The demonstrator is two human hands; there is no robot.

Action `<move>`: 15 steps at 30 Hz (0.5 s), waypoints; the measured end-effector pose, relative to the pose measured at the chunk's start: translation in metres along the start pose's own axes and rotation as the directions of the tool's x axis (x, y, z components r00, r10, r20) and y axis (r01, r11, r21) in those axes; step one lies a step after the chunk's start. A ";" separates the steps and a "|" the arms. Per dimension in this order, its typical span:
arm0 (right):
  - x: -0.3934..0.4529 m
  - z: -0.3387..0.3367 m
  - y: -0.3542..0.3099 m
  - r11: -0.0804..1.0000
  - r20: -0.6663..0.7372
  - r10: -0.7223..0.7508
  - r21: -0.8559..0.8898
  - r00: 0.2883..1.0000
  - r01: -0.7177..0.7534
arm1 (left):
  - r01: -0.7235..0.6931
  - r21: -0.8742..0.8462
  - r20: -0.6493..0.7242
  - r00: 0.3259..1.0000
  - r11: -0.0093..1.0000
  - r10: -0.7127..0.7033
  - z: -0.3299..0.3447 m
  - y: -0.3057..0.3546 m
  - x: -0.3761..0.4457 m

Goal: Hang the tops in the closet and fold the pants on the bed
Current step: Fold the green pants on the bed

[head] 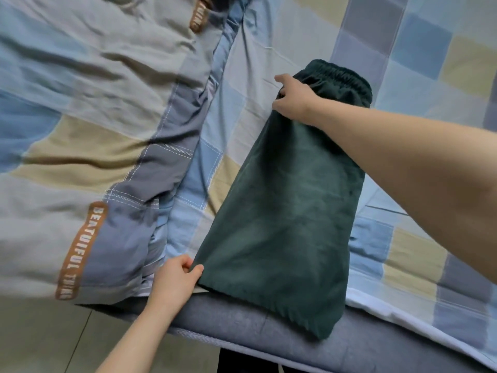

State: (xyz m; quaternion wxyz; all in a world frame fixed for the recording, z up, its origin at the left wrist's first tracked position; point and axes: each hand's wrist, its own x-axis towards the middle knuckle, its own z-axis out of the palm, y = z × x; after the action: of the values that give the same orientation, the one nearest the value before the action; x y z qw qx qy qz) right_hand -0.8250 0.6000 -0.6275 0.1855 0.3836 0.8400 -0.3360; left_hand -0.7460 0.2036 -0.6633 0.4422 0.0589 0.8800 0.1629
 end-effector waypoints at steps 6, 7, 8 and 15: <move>-0.067 0.011 0.086 0.967 -0.448 0.201 0.231 0.871 -0.104 | -0.053 0.058 0.025 0.998 0.997 0.052 0.000 0.002 0.009; -0.085 0.015 0.110 0.944 -0.463 0.300 0.269 0.834 -0.191 | -0.042 -0.028 0.038 0.998 0.999 0.043 -0.001 0.007 0.010; -0.104 0.024 0.133 0.914 -0.441 0.386 0.300 0.810 -0.272 | 0.001 -0.138 0.055 0.998 0.990 0.006 -0.002 0.013 0.012; -0.259 0.120 0.213 0.409 0.276 0.598 0.703 0.753 -0.582 | 0.144 -0.330 0.176 0.980 0.933 -0.089 0.000 0.039 0.024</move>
State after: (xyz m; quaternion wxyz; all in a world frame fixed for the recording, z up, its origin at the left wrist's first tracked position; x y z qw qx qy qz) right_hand -0.4901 0.4829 -0.6540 0.1069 0.6972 0.4327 -0.5615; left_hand -0.7618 0.2460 -0.6690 0.5230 -0.0582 0.8025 0.2812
